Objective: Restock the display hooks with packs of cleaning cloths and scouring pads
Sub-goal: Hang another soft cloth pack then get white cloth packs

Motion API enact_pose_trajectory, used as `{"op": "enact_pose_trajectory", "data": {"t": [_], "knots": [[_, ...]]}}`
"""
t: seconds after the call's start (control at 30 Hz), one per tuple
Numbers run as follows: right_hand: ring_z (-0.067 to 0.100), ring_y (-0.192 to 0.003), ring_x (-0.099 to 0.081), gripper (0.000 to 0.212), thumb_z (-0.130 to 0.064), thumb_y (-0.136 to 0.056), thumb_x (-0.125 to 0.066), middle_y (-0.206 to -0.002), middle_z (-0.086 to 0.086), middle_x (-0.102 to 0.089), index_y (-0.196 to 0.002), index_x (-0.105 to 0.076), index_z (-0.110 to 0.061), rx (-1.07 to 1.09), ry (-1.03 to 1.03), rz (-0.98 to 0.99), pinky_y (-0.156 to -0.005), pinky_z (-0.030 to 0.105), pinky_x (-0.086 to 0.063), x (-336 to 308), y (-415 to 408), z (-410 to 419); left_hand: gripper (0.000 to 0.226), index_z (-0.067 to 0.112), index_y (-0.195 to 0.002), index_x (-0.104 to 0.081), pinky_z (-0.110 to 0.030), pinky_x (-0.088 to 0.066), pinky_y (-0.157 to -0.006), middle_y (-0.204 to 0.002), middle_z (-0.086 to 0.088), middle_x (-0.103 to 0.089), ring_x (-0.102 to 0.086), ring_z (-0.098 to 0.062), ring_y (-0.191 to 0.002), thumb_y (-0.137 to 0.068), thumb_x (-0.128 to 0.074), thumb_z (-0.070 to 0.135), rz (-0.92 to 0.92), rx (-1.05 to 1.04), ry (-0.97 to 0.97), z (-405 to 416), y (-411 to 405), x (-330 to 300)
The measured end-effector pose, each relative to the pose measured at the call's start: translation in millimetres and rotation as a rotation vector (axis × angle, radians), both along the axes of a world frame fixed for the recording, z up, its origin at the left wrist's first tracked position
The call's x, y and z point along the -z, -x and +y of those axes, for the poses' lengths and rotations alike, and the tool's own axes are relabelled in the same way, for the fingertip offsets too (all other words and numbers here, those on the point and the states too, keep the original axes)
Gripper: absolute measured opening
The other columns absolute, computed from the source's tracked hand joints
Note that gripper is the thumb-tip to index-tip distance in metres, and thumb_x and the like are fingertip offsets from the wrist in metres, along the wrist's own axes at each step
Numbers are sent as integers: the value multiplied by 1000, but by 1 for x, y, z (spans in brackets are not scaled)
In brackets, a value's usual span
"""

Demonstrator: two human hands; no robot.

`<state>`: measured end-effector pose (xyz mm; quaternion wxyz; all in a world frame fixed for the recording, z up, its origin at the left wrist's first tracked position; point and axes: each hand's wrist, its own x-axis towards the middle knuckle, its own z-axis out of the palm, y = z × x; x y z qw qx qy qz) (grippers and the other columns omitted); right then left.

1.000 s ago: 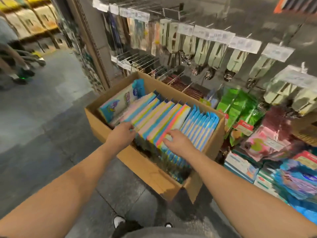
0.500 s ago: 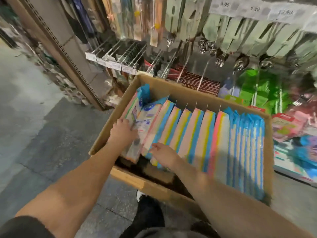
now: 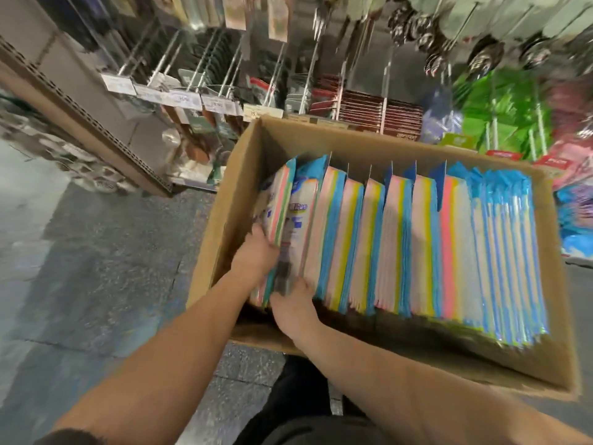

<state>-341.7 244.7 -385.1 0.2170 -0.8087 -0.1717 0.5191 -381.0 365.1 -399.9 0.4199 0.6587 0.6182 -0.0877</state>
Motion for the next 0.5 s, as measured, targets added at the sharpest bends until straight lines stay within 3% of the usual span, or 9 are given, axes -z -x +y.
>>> {"op": "enact_pose_trajectory", "data": {"t": [0.07, 0.1, 0.17, 0.23, 0.33, 0.43, 0.5], "knots": [[22, -136, -34, 66, -19, -97, -52, -155, 6, -19, -153, -19, -12, 100, -1, 56, -108, 21, -28, 2, 3, 0, 79, 13, -157, -18, -49, -47, -103, -146, -17, -46, -55, -39, -125, -95, -61, 39, -30, 9, 22, 0, 0, 2], [21, -133, -38, 65, -18, -96, -53, -152, 2, -24, -153, -21, -15, 169, -26, 100, -107, 22, -33, 1, 3, 2, 79, 15, -157, -18, -49, -48, -103, -146, -16, -47, -56, -38, -125, -95, -60, 41, -34, -9, 29, 1, 1, 2], [15, -116, -47, 53, -18, -97, -54, -140, 0, -42, -145, -32, -22, 330, -76, 230, -91, 21, -46, -4, 1, 7, 73, 17, -154, -25, -47, -48, -102, -142, -15, -51, -58, -37, -122, -94, -58, 42, -29, -49, 41, 4, 0, 2], [14, -111, -53, 48, -20, -100, -53, -135, 1, -54, -145, -38, -25, 374, -86, 362, -88, 22, -46, -4, -6, 15, 62, 16, -146, -32, -42, -49, -93, -134, -12, -57, -61, -31, -111, -94, -56, 39, -12, -60, 64, 10, -2, 2], [18, -122, -54, 48, -13, -98, -49, -135, 0, -60, -145, -46, -24, 158, -22, 454, -105, 31, -42, -3, -13, 26, 65, 14, -141, -32, -38, -47, -85, -128, -8, -59, -61, -27, -105, -92, -62, 45, -14, -84, 88, 19, -5, -1], [16, -120, -49, 55, 0, -95, -45, -134, -2, -57, -144, -47, -24, -55, -75, 443, -104, 29, -37, -8, -15, 30, 83, 11, -139, -31, -39, -50, -86, -125, -6, -57, -61, -29, -112, -82, -77, 49, -17, -75, 43, 22, -3, -3], [18, -121, -46, 57, 3, -95, -44, -142, 4, -50, -147, -44, -20, -115, -101, 426, -106, 30, -36, -12, -17, 30, 63, 9, -132, -34, -41, -49, -80, -126, -11, -60, -62, -33, -111, -88, -73, 32, 59, -6, -48, 20, -1, -4]]}}
